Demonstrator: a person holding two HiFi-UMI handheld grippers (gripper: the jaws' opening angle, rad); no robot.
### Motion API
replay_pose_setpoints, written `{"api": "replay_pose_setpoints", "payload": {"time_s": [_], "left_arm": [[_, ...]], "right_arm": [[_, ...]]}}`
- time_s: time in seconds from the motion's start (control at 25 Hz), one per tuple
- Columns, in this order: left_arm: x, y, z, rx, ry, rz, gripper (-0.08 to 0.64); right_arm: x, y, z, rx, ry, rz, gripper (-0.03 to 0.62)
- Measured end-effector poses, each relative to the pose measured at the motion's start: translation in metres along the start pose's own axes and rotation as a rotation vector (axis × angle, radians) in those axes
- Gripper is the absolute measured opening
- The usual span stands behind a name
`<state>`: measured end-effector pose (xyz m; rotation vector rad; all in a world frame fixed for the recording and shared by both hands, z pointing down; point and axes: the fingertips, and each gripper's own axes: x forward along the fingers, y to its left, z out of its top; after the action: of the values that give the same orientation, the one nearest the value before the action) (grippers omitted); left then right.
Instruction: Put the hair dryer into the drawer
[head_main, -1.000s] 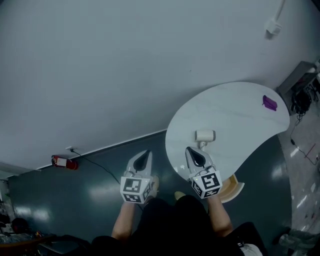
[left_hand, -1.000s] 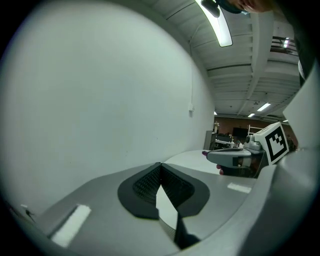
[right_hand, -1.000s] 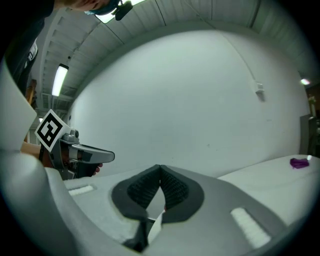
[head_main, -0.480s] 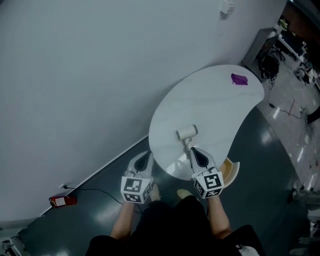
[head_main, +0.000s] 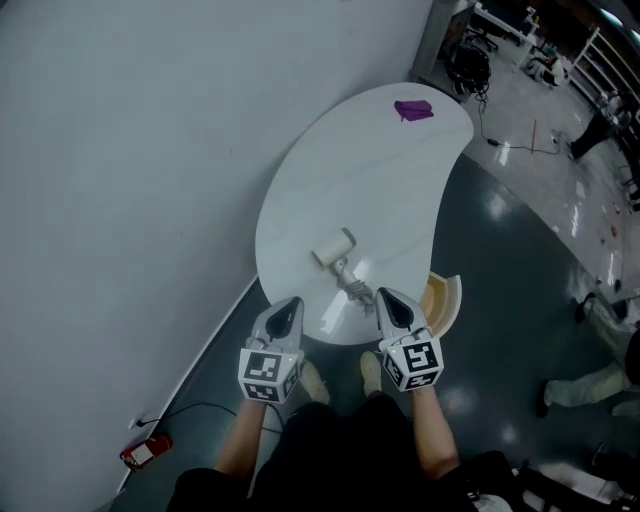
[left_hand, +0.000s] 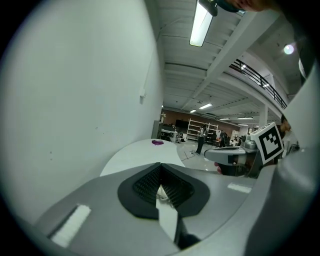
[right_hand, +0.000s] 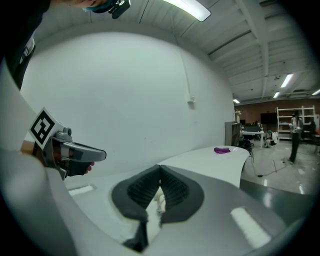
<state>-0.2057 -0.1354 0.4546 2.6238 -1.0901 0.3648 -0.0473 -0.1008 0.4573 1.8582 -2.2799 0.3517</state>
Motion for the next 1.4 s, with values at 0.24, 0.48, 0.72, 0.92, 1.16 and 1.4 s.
{"api": "replay_pose_setpoints", "payload": {"time_s": [0.24, 0.48, 0.72, 0.92, 1.16, 1.4], "left_arm": [[0.019, -0.01, -0.02, 0.011, 0.034, -0.035, 0.006], [0.035, -0.01, -0.05, -0.018, 0.077, -0.003, 0.006], [0.056, -0.014, -0.091, -0.059, 0.14, 0.006, 0.006], [0.073, -0.014, -0.109, -0.092, 0.16, 0.021, 0.006], [0.081, -0.011, -0.121, -0.103, 0.169, 0.036, 0.006], [0.078, -0.006, -0.127, -0.127, 0.189, 0.067, 0.006]], "right_arm": [[-0.003, -0.015, -0.022, 0.011, 0.037, -0.028, 0.003], [0.014, -0.025, -0.05, 0.017, 0.077, 0.017, 0.003], [0.037, -0.027, -0.086, 0.0, 0.136, 0.081, 0.003], [0.052, -0.031, -0.109, -0.002, 0.176, 0.118, 0.003], [0.069, -0.036, -0.127, 0.022, 0.219, 0.147, 0.006], [0.095, -0.032, -0.131, 0.004, 0.259, 0.186, 0.032]]}}
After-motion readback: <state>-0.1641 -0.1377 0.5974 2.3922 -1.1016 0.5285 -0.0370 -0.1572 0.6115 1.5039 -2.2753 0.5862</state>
